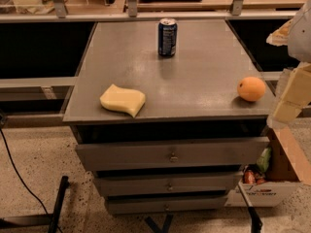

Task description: Knock pepsi can over

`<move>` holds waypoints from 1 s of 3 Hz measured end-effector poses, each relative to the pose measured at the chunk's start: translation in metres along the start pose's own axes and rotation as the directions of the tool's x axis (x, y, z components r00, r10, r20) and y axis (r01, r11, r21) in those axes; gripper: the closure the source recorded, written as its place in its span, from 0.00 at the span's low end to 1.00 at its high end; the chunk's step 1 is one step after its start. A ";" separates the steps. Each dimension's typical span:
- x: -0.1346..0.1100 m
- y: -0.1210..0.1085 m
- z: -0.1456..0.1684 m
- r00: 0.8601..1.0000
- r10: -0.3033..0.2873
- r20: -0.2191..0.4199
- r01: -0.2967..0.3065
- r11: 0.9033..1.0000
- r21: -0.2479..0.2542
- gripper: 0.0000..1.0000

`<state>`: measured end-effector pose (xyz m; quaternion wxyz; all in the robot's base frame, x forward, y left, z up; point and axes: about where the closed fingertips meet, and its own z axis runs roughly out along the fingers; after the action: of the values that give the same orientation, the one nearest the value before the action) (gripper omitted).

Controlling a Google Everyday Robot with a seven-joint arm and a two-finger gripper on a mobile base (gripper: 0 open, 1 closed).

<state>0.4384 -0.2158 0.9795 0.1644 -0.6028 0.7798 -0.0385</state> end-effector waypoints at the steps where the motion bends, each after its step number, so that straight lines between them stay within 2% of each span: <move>1: 0.000 0.000 0.000 1.000 0.000 0.000 0.000 1.000 0.000 0.00; 2: -0.002 -0.026 0.011 1.000 -0.006 0.010 0.005 1.000 0.009 0.00; 3: -0.005 -0.076 0.029 0.999 -0.026 0.023 0.026 1.000 0.016 0.00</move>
Offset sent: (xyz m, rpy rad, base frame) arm 0.0728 -0.0107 -0.0130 0.0144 -0.0128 0.0141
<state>0.5191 -0.2272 0.9726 0.1778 -0.6121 0.7695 -0.0397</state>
